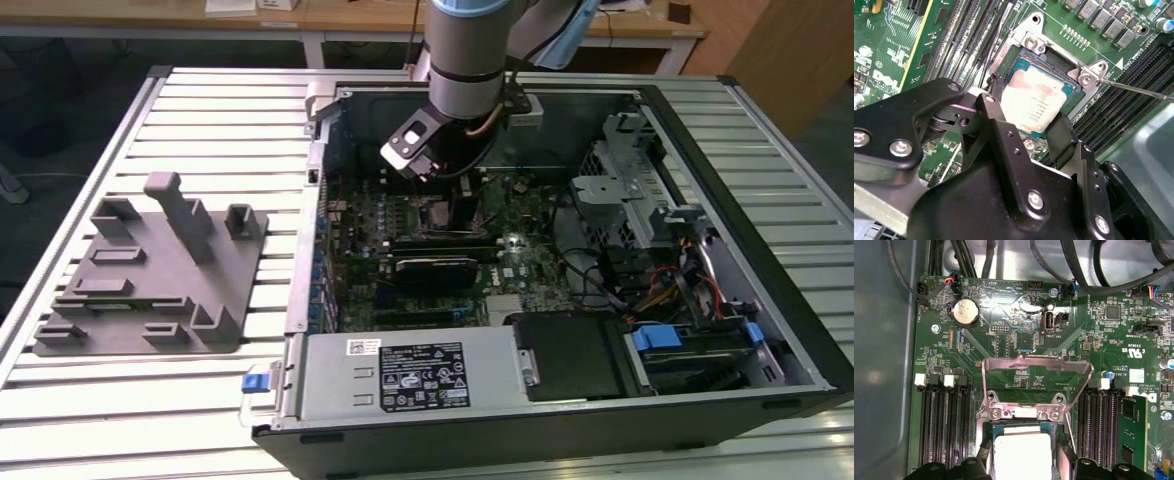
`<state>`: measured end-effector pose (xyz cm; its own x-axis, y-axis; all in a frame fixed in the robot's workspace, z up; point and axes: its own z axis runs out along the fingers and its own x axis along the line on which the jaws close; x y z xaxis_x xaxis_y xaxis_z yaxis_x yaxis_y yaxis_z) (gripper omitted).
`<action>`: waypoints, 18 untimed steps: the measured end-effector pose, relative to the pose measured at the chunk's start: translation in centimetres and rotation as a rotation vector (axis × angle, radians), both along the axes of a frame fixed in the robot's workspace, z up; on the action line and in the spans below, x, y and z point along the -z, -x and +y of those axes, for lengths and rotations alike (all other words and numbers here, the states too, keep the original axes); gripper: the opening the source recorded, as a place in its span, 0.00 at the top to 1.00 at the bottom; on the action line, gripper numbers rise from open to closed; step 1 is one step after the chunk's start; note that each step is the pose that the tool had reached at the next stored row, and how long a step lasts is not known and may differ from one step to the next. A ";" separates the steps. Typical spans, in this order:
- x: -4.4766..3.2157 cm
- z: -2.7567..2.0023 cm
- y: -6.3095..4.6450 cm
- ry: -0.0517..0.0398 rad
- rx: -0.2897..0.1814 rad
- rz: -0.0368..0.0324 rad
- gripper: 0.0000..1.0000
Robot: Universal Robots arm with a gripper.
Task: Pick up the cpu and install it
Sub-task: 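Place the cpu into insertion slot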
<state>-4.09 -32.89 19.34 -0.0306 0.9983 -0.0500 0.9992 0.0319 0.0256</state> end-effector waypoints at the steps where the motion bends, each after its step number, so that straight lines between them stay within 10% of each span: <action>1: 0.00 0.00 0.0 -0.0001 0.000 -0.0001 0.38; 18: -0.09 0.00 0.0 0.0001 0.014 0.0000 0.46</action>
<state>-4.10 -32.90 19.43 -0.0165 0.9986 -0.0502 0.9995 0.0178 0.0256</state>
